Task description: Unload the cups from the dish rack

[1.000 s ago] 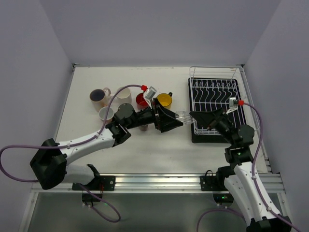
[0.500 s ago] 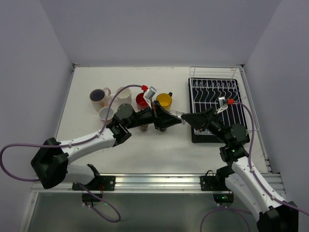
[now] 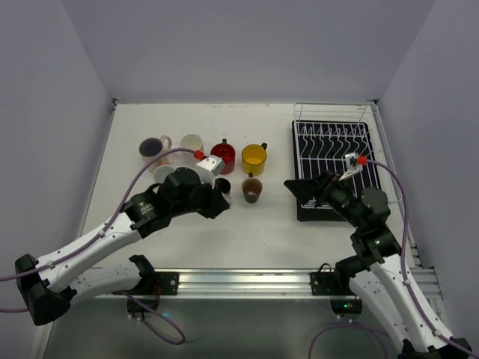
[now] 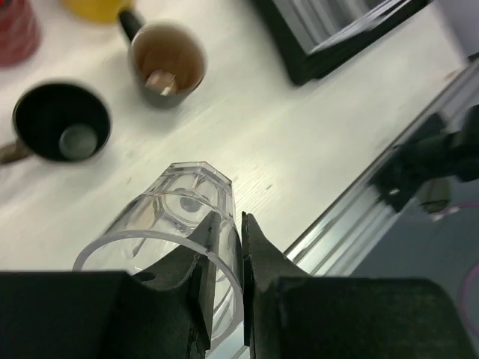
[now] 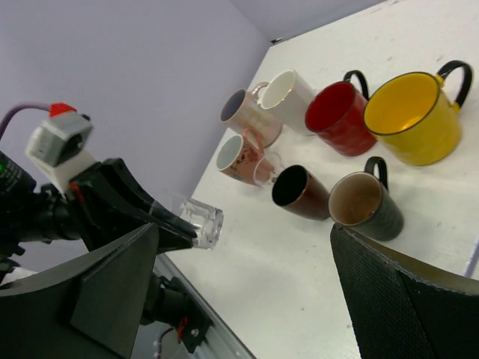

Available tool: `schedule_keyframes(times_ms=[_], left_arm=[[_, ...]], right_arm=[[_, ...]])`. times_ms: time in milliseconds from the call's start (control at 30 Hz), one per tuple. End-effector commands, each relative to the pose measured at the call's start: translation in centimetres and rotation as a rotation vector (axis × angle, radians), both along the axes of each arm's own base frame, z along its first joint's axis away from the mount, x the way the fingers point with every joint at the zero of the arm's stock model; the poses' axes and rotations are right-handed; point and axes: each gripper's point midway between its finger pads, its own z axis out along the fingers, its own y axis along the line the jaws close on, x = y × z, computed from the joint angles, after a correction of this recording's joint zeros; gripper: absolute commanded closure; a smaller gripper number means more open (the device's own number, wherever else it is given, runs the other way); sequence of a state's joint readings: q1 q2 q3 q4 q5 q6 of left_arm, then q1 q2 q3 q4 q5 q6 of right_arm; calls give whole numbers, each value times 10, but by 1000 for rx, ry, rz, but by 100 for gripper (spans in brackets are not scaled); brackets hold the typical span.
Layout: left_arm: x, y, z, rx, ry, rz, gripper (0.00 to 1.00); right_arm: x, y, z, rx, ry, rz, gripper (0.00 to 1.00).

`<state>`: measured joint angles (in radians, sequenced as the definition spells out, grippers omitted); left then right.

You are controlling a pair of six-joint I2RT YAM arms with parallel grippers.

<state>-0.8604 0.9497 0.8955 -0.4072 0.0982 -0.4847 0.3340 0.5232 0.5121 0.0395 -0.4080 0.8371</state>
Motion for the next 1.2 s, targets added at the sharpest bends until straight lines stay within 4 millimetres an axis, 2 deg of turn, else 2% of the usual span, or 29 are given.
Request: schedule_keyframes(times_ms=[0, 33, 133, 267, 433, 533, 600, 700, 800, 867, 933, 1067, 1167], left_arm=[[-13, 50, -70, 343, 128, 57, 100], [-14, 51, -85, 377, 164, 66, 100], [-12, 39, -103, 391, 183, 61, 100], [-5, 24, -121, 437, 162, 73, 100], [6, 15, -142, 521, 147, 87, 100], [7, 17, -155, 568, 152, 94, 97], [9, 19, -157, 585, 144, 103, 95], [11, 23, -160, 609, 132, 113, 83], [10, 28, -167, 629, 135, 122, 73], [11, 28, -166, 632, 129, 118, 66], [13, 28, -164, 630, 117, 118, 59], [14, 27, -162, 625, 106, 113, 55], [18, 24, -143, 577, 69, 129, 48]], right_arm=[[3, -16, -9, -130, 15, -77, 1], [0, -19, -6, -144, 9, -84, 1], [-3, -25, -2, -174, -5, -106, 1], [-2, -33, -1, -208, -17, -148, 1], [0, -37, 2, -248, -25, -161, 1], [0, -40, 7, -264, -36, -170, 1], [-1, -41, 14, -266, -51, -173, 1], [-1, -40, 19, -264, -58, -171, 1], [0, -39, 14, -263, -42, -168, 1], [1, -38, 19, -250, -58, -166, 1], [1, -37, 20, -256, -48, -159, 1], [2, -38, 26, -247, -61, -168, 1], [2, -39, 27, -235, -68, -177, 1]])
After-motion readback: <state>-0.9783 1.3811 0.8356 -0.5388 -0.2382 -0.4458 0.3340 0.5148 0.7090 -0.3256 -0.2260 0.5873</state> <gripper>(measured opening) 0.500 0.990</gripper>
